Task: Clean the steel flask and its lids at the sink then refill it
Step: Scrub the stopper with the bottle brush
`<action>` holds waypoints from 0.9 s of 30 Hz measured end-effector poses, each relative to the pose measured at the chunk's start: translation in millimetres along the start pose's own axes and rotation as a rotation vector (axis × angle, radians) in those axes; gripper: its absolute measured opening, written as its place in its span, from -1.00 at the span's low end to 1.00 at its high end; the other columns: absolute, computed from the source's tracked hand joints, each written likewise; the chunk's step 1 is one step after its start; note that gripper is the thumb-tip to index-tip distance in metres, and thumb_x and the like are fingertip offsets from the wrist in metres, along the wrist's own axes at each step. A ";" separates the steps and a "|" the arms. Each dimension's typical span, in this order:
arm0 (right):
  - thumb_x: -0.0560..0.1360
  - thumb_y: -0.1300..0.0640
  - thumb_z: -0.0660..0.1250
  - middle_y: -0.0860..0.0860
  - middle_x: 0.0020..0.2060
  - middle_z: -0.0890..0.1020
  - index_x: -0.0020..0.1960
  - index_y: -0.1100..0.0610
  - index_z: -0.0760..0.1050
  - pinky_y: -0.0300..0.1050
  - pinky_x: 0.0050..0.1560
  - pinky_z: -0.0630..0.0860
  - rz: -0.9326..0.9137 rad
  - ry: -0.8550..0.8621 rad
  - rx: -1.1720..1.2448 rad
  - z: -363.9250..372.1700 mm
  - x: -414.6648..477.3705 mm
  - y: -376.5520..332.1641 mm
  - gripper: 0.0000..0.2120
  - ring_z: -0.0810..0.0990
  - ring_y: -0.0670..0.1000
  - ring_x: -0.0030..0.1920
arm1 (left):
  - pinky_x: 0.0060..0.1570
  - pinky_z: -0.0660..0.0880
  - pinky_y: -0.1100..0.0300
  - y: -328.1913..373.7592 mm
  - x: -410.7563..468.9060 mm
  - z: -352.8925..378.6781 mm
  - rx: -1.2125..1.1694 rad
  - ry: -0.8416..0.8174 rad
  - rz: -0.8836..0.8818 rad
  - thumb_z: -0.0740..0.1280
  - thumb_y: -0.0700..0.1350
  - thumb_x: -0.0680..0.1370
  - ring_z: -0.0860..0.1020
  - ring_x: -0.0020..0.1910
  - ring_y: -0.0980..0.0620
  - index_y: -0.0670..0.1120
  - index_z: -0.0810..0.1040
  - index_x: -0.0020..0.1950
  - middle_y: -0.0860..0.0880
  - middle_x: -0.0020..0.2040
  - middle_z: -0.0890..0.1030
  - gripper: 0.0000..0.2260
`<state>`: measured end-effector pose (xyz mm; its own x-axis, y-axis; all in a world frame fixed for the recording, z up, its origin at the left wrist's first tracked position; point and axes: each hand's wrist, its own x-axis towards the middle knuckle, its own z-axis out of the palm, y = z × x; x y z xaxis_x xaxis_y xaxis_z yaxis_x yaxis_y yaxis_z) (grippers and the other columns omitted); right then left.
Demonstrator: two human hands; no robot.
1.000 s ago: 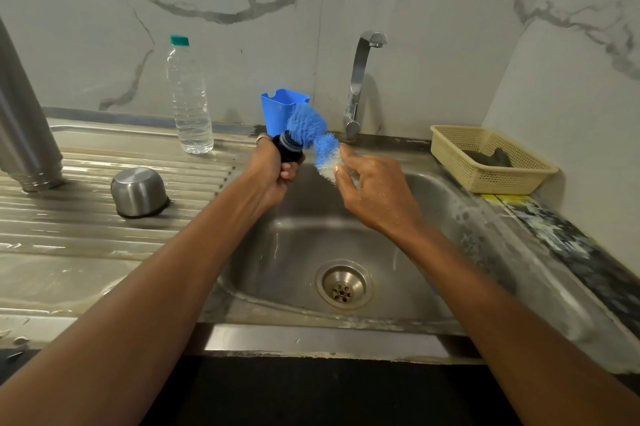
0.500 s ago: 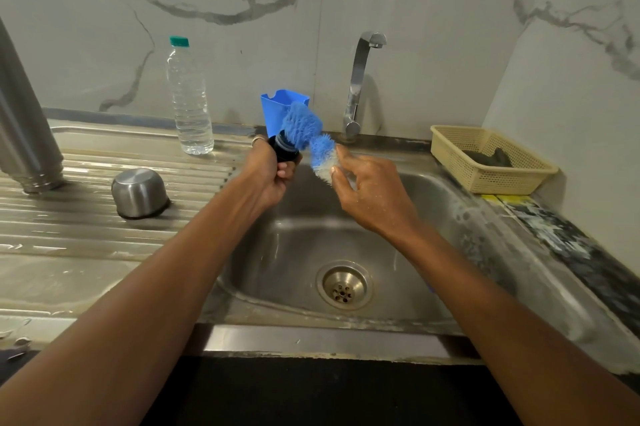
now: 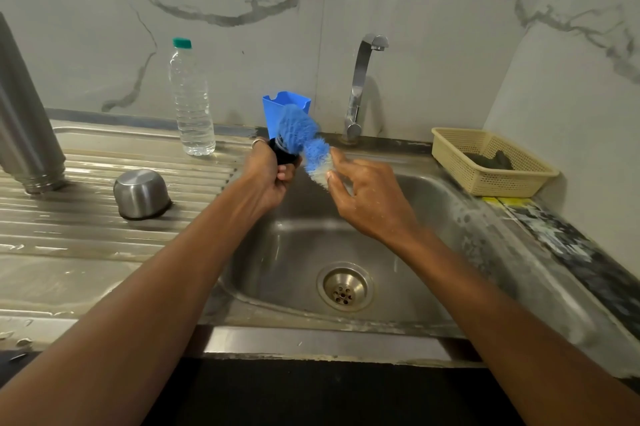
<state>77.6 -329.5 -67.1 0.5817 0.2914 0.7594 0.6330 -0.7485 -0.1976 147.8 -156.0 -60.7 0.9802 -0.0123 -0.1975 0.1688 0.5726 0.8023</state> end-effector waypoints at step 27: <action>0.60 0.17 0.29 0.18 -0.26 0.65 0.31 0.31 0.54 0.05 -0.23 0.54 0.023 -0.013 -0.036 1.9 -1.6 3.9 -0.66 0.60 0.16 -0.27 | -0.69 0.16 0.35 -4.8 3.0 -2.4 0.062 0.042 -0.014 -0.05 -0.11 0.71 0.21 -0.61 0.17 -0.14 0.45 0.01 -0.15 -0.32 0.56 -0.69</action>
<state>80.1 -331.7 -70.2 0.6024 0.2814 0.7470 0.6008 -0.7760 -0.1922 149.6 -156.8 -66.4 0.9727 0.0148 -0.2317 0.1902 0.5210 0.8321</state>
